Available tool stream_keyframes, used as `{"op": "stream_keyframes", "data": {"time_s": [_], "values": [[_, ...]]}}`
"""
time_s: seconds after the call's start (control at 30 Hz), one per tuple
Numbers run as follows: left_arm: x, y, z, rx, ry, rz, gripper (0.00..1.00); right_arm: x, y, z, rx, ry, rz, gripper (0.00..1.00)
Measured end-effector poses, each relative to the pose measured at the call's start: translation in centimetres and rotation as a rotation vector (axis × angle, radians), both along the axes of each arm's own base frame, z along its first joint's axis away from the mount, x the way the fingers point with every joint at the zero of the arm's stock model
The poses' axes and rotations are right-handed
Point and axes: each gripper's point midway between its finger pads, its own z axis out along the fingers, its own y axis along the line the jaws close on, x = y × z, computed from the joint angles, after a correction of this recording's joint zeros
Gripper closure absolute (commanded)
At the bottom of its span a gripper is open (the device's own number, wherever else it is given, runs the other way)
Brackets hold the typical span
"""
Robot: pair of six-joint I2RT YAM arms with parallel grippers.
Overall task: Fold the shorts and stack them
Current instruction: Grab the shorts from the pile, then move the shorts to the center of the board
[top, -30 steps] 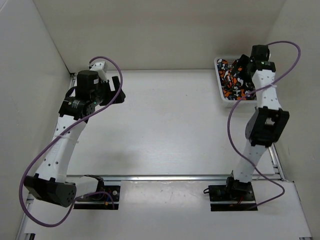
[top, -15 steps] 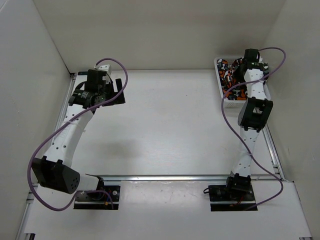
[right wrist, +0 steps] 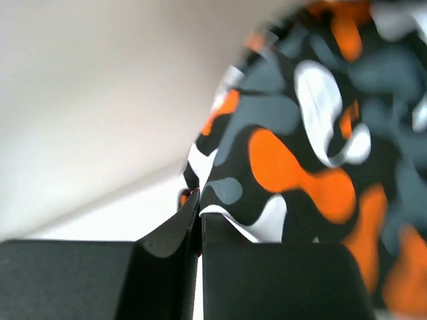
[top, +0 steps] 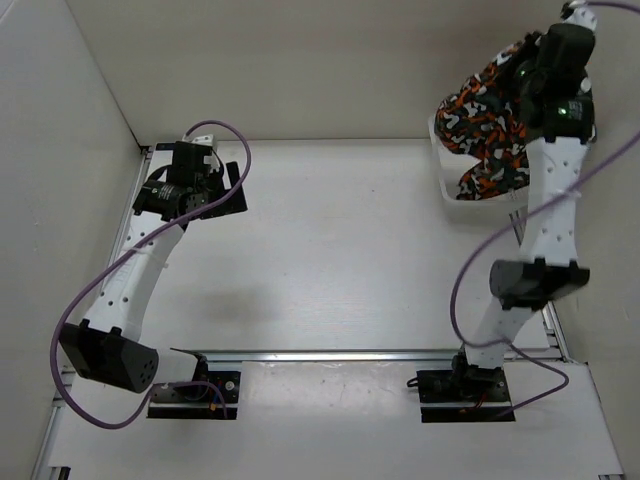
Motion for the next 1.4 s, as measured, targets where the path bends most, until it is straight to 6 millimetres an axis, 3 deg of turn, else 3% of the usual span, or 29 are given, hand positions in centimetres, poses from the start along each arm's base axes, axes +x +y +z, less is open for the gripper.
{"op": "stream_keyframes", "data": {"time_s": [0.07, 0.17, 0.27, 0.33, 0.37, 0.4, 0.47, 0.5, 0.57, 0.63, 0.7, 0.77, 0.83, 0.87, 1.03, 1.13, 1.2, 1.27, 1.33, 1.4], "values": [[-0.4, 0.2, 0.0, 0.000, 0.000, 0.015, 0.01, -4.8, 3.6, 8.2, -0.009, -0.176, 0.079, 1.00], [-0.8, 0.6, 0.0, 0.000, 0.002, 0.042, 0.01, -12.9, 9.6, 17.9, 0.002, -0.425, 0.242, 1.00], [-1.3, 1.4, -0.2, -0.009, 0.022, 0.062, 0.01, -19.4, 14.6, 22.8, 0.043, -0.572, 0.407, 1.00], [-1.5, 2.5, -0.5, -0.012, 0.044, 0.097, 0.01, -21.6, 17.2, 23.6, 0.070, -0.601, 0.486, 1.00], [-1.7, 3.2, -0.5, -0.010, 0.053, 0.119, 0.01, -22.0, 18.8, 22.9, 0.082, -0.586, 0.526, 1.00], [-1.8, 4.0, -0.4, -0.006, 0.060, 0.146, 0.01, -22.1, 20.4, 21.8, 0.091, -0.555, 0.558, 0.97], [-1.9, 5.8, 0.2, 0.002, 0.057, 0.211, 0.01, -21.1, 24.0, 17.1, 0.089, -0.442, 0.612, 0.56], [-2.0, 6.6, 0.6, 0.003, 0.052, 0.241, 0.01, -20.4, 25.9, 13.7, 0.074, -0.358, 0.642, 0.35], [-2.2, 8.0, 1.4, 0.004, 0.039, 0.291, 0.01, -18.9, 28.9, 5.7, 0.035, -0.173, 0.674, 0.15], [-2.6, 8.7, 1.8, 0.000, 0.032, 0.317, 0.01, -17.0, 30.6, -4.5, -0.017, 0.066, 0.677, 0.10], [-2.9, 8.7, 1.8, -0.003, 0.033, 0.318, 0.01, -15.8, 30.0, -12.7, -0.055, 0.279, 0.641, 0.07], [-3.1, 8.3, 1.5, -0.016, 0.042, 0.305, 0.03, -15.4, 28.2, -18.3, -0.091, 0.439, 0.585, 0.07], [-3.4, 7.5, 0.2, -0.045, 0.064, 0.275, 0.11, -15.9, 26.0, -20.4, -0.127, 0.511, 0.530, 0.09], [-3.9, 6.9, -0.8, -0.061, 0.090, 0.258, 0.13, -16.2, 25.6, -20.1, -0.135, 0.508, 0.520, 0.11], [-7.2, 2.9, -7.7, -0.142, 0.259, 0.155, 0.10, -20.3, 23.4, -15.6, -0.132, 0.392, 0.518, 0.09], [-11.0, 1.7, -12.6, -0.190, 0.419, 0.174, 0.01, -23.4, 21.6, -15.0, -0.110, 0.367, 0.513, 0.06], [-13.6, 1.0, -14.4, -0.227, 0.498, 0.202, 0.01, -25.9, 20.6, -17.0, -0.084, 0.420, 0.516, 0.06], [-15.2, -0.2, -14.9, -0.282, 0.527, 0.208, 0.01, -28.6, 20.0, -20.4, -0.049, 0.511, 0.521, 0.06], [-16.1, -1.3, -14.9, -0.327, 0.524, 0.197, 0.01, -31.5, 19.4, -24.6, -0.023, 0.642, 0.524, 0.12], [-16.3, -2.1, -15.3, -0.344, 0.531, 0.191, 0.01, -34.0, 19.1, -27.9, -0.020, 0.757, 0.525, 0.08]]}}
